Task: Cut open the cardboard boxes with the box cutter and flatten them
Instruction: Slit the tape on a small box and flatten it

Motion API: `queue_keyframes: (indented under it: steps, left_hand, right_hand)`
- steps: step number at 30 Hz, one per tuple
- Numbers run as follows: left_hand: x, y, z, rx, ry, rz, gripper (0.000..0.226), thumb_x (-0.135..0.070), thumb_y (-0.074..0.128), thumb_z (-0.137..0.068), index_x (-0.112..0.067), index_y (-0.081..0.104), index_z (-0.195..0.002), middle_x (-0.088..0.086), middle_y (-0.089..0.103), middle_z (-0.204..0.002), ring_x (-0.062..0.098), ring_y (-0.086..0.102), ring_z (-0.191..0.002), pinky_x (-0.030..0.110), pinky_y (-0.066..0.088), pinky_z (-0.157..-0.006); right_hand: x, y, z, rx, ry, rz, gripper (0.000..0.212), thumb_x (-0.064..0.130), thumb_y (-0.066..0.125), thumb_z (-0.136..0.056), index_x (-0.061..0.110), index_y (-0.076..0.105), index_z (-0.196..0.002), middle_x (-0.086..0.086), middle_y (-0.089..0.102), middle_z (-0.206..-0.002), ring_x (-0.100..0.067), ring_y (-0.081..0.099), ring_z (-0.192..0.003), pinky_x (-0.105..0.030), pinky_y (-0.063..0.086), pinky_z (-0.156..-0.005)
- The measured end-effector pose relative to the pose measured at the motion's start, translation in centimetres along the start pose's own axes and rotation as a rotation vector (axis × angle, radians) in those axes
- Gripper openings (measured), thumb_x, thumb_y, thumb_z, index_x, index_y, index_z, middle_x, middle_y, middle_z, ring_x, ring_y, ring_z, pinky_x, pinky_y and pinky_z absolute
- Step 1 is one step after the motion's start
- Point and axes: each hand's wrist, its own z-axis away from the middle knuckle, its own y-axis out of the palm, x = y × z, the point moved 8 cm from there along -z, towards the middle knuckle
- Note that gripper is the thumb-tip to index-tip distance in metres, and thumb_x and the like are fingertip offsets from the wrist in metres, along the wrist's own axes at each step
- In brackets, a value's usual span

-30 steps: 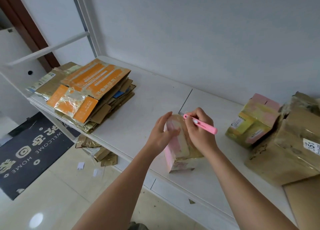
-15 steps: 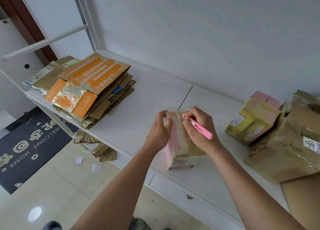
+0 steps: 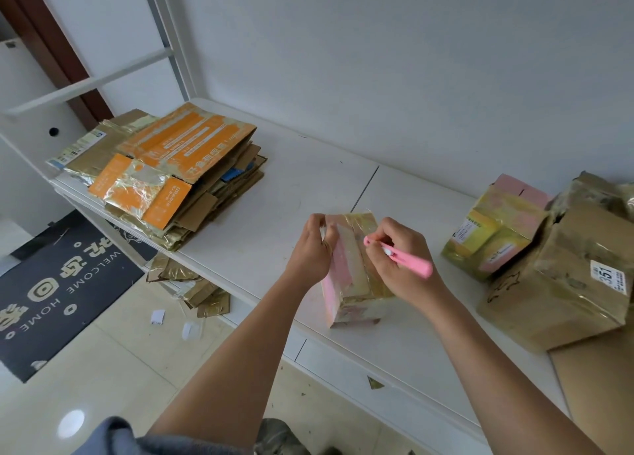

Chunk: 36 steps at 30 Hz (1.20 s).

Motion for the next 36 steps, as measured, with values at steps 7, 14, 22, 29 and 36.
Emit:
queue_keyframes:
  steps: [7,14,22,29,36]
  left_hand:
    - [-0.6,-0.1,0.0,0.004,-0.029,0.015,0.024,-0.038,0.034,-0.105,-0.016,0.040,-0.108,0.006,0.050,-0.111,0.026,0.051,-0.087,0.051,0.050,-0.083]
    - [-0.9,-0.2,-0.2,0.025,0.002,0.046,0.022,-0.033,0.034,-0.106,-0.012,0.039,-0.107,0.018,0.051,-0.119,0.026,0.051,-0.092,0.051,0.047,-0.089]
    - [-1.2,-0.3,-0.1,0.008,0.012,0.017,0.021,-0.031,0.034,-0.105,-0.011,0.041,-0.107,0.009,0.049,-0.116,0.024,0.049,-0.096,0.037,0.042,-0.084]
    - [-1.6,0.6,2.1,-0.111,-0.093,-0.180,0.043,-0.025,0.033,-0.101,-0.011,0.025,-0.141,0.014,0.039,-0.137,0.025,0.043,-0.102,0.036,0.032,-0.084]
    - [-7.6,3.0,2.0,0.288,0.552,-0.607,0.053,-0.040,0.056,-0.096,-0.040,0.038,-0.146,-0.009,0.027,-0.157,0.019,0.014,-0.149,0.045,0.008,-0.120]
  right_hand:
    - [0.1,0.0,3.9,0.078,0.088,-0.082,0.023,0.000,0.060,-0.089,0.014,0.048,-0.073,-0.007,0.061,-0.071,-0.019,0.057,-0.065,-0.031,0.043,-0.056]
    - [1.7,-1.7,6.8,0.008,0.043,-0.133,0.014,0.009,0.055,-0.091,0.013,0.049,-0.078,-0.003,0.065,-0.079,-0.021,0.067,-0.080,-0.019,0.048,-0.063]
    - [0.8,-3.4,10.5,-0.033,0.165,-0.226,0.014,0.011,0.057,-0.088,0.013,0.054,-0.075,0.013,0.064,-0.075,0.001,0.064,-0.075,-0.012,0.043,-0.059]
    - [-3.4,-9.3,13.8,-0.615,0.396,-0.448,0.019,0.013,0.067,-0.089,-0.002,0.055,-0.085,-0.010,0.069,-0.078,-0.024,0.070,-0.076,-0.035,0.057,-0.069]
    - [-5.6,-9.7,14.7,-0.741,0.476,-0.510,0.015,0.013,0.058,-0.098,0.008,0.066,-0.086,-0.005,0.075,-0.078,-0.018,0.071,-0.069,-0.022,0.056,-0.068]
